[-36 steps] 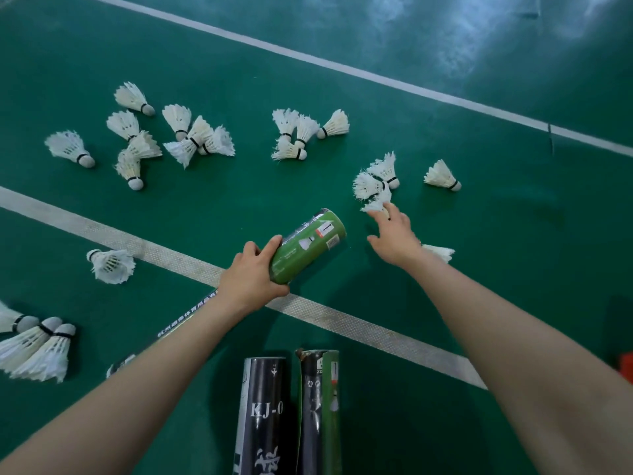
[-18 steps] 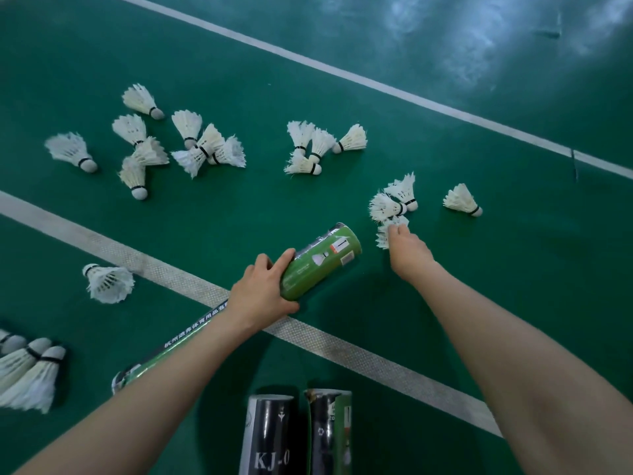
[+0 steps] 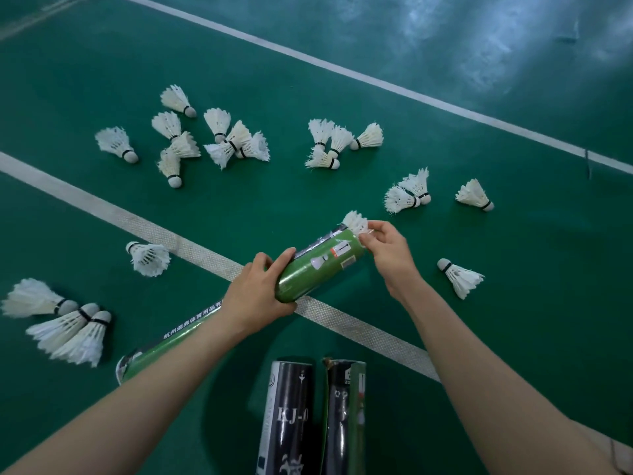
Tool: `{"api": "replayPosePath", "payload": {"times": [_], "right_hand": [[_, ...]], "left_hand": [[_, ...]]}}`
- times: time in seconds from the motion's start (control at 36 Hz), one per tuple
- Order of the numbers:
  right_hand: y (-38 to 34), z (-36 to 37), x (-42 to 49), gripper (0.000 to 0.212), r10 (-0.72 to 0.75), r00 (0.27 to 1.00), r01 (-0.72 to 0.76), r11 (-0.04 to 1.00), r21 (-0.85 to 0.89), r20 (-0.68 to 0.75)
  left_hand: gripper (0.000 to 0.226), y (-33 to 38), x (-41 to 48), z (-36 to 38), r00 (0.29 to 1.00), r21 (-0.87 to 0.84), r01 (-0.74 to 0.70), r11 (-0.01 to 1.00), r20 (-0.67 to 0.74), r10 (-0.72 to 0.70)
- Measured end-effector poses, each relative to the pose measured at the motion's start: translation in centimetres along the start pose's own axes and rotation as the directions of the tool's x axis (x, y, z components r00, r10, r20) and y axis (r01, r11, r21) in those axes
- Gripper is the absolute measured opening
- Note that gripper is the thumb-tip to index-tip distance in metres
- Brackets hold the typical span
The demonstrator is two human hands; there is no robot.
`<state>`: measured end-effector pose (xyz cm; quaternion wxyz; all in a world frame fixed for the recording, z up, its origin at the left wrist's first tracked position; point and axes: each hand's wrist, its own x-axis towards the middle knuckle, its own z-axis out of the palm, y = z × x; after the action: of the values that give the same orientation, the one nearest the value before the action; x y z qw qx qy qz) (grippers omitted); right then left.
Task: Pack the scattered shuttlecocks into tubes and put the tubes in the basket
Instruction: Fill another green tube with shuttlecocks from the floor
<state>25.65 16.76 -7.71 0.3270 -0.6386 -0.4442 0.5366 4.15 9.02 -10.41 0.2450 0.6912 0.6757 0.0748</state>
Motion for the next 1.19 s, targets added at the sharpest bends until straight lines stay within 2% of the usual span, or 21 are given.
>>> {"api": "replayPosePath", "payload": {"times": [0.06, 0.17, 0.25, 0.33, 0.39, 0.47, 0.56, 0.61, 0.72, 0.78, 0.81, 0.86, 0.94, 1.03, 1.08, 1.14, 1.19], "right_hand": [[0.0, 0.2, -1.1, 0.023, -0.023, 0.999, 0.026, 0.998, -0.064, 0.039], [0.3, 0.6, -3.0, 0.049, -0.043, 0.986, 0.065, 0.99, -0.127, 0.163], [0.5, 0.6, -3.5, 0.066, 0.014, 0.971, 0.009, 0.995, -0.095, 0.24], [0.7, 1.1, -4.3, 0.081, 0.062, 0.968, -0.041, 0.995, -0.088, 0.243], [0.9, 1.4, -4.8, 0.077, 0.062, 0.975, -0.043, 0.995, -0.091, 0.215], [1.6, 1.6, -5.3, 0.048, 0.036, 0.98, -0.008, 0.99, -0.143, 0.195], [2.9, 1.6, -5.7, 0.053, 0.043, 0.987, -0.008, 0.974, -0.227, 0.152], [3.6, 1.4, -6.2, 0.064, 0.1, 0.985, -0.04, 0.927, -0.374, 0.142], [5.5, 0.5, -7.8, 0.092, 0.383, 0.897, -0.113, 0.682, -0.722, 0.221], [6.5, 0.3, -8.8, 0.1, 0.468, 0.854, -0.095, 0.567, -0.818, 0.225], [7.0, 0.3, -9.4, 0.103, 0.498, 0.839, -0.105, 0.544, -0.832, 0.22], [7.7, 0.4, -10.3, 0.109, 0.564, 0.796, -0.2, 0.587, -0.784, 0.219], [8.6, 0.9, -10.9, 0.109, 0.631, 0.737, -0.379, 0.684, -0.624, 0.244], [9.8, 1.4, -11.2, 0.105, 0.596, 0.766, -0.415, 0.744, -0.523, 0.241], [10.5, 1.2, -11.4, 0.109, 0.571, 0.791, -0.421, 0.769, -0.481, 0.219], [11.1, 0.9, -11.9, 0.122, 0.555, 0.809, -0.446, 0.795, -0.412, 0.194], [11.9, 0.7, -12.6, 0.138, 0.583, 0.791, -0.504, 0.792, -0.344, 0.185]], "left_hand": [[0.094, -0.1, -0.7, -0.2, 1.0, -0.006, 0.006, 1.0, -0.008, -0.006], [0.093, -0.1, -2.0, -0.6, 1.0, -0.03, 0.008, 1.0, -0.028, -0.008], [0.09, 0.0, -3.3, -0.6, 1.0, -0.007, -0.017, 1.0, -0.022, 0.017], [0.09, 0.1, -4.3, -0.5, 1.0, 0.011, -0.01, 1.0, -0.011, 0.01], [0.091, 0.0, -4.8, -0.5, 1.0, 0.015, 0.019, 1.0, -0.005, -0.019], [0.09, -0.3, -5.4, -0.3, 0.997, 0.043, 0.077, 0.996, 0.025, -0.078], [0.09, -0.9, -6.0, 0.2, 0.987, 0.051, 0.135, 0.99, 0.077, -0.139], [0.091, -1.4, -6.2, 0.4, 0.976, 0.034, 0.173, 0.984, 0.126, -0.176], [0.093, -2.0, -6.9, 1.1, 0.941, -0.119, 0.261, 0.958, 0.253, -0.225], [0.092, -1.8, -7.4, 1.6, 0.919, -0.221, 0.306, 0.926, 0.321, -0.228], [0.091, -1.6, -7.6, 1.8, 0.91, -0.265, 0.327, 0.907, 0.348, -0.226], [0.089, -1.3, -8.1, 2.0, 0.895, -0.348, 0.368, 0.862, 0.385, -0.227], [0.094, -1.2, -8.4, 2.1, 0.861, -0.41, 0.423, 0.808, 0.46, -0.217], [0.104, -1.1, -8.4, 2.0, 0.817, -0.428, 0.467, 0.774, 0.543, -0.193], [0.104, -1.2, -8.6, 2.0, 0.781, -0.458, 0.521, 0.72, 0.596, -0.187], [0.099, -1.3, -8.9, 1.9, 0.746, -0.494, 0.582, 0.646, 0.64, -0.184], [0.104, -1.3, -9.3, 2.2, 0.72, -0.526, 0.633, 0.569, 0.67, -0.182]]}}
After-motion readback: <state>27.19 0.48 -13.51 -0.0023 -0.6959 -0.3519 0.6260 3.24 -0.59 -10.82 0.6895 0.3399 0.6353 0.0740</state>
